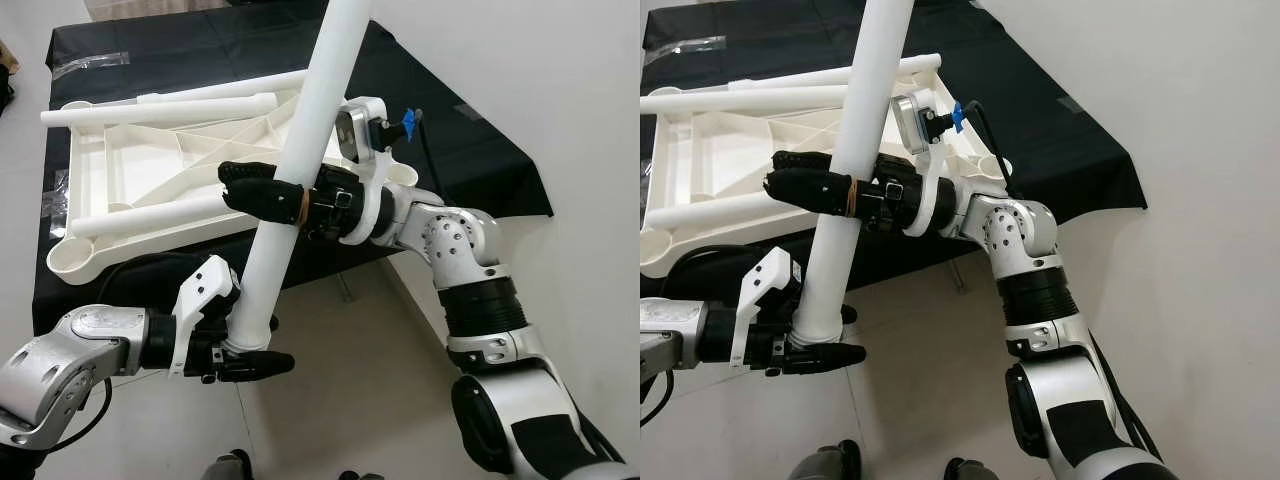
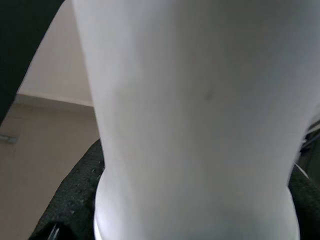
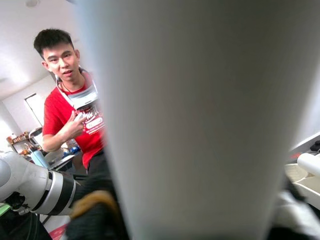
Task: Building children table
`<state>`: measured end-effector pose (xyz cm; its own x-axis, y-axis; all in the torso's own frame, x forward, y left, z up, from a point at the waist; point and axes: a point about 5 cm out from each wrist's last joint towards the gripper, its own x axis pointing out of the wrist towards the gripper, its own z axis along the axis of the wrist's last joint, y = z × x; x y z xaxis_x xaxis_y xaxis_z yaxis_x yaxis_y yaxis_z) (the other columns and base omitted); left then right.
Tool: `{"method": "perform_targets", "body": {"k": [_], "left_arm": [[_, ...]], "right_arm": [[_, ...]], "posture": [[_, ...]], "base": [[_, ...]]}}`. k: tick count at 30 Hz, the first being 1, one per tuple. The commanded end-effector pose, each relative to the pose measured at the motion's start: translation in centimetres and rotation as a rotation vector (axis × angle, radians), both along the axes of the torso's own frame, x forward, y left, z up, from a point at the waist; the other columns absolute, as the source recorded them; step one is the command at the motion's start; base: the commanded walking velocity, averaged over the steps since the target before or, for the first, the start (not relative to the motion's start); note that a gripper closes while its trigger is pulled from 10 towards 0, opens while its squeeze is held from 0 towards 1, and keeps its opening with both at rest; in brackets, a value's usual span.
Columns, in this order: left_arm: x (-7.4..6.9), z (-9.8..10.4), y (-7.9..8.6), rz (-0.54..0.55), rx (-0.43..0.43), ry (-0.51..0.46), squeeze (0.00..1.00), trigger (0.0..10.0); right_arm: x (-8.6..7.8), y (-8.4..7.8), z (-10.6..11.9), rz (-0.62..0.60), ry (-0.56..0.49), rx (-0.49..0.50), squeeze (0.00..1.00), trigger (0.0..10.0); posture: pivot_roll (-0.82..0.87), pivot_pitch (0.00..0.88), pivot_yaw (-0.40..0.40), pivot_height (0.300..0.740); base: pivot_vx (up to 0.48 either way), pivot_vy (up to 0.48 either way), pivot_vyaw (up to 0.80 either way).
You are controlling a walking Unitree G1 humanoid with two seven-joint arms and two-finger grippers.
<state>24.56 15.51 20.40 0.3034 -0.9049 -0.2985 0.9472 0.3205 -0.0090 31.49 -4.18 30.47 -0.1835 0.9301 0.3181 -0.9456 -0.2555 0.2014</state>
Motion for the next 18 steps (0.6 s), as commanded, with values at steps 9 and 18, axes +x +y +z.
{"method": "perform_targets", "body": {"k": [9,18], "left_arm": [[-0.23,-0.22,-0.04,-0.007,0.007,0.019,0.0,10.0],[-0.07,-0.38,0.02,0.019,-0.005,0.07,1.0,10.0]], "right_arm": [[-0.28,0.26,-0.23,0.022,-0.011,-0.009,0.0,0.0],[-0.14,0.09,-0.36,0.014,-0.018,-0.013,0.0,0.0]], "posture": [[0.05,0.203,-0.042,0.74],[0.05,0.199,-0.041,0.74]], "base": [[0.0,0.0,0.0],[0.0,0.0,0.0]]}}
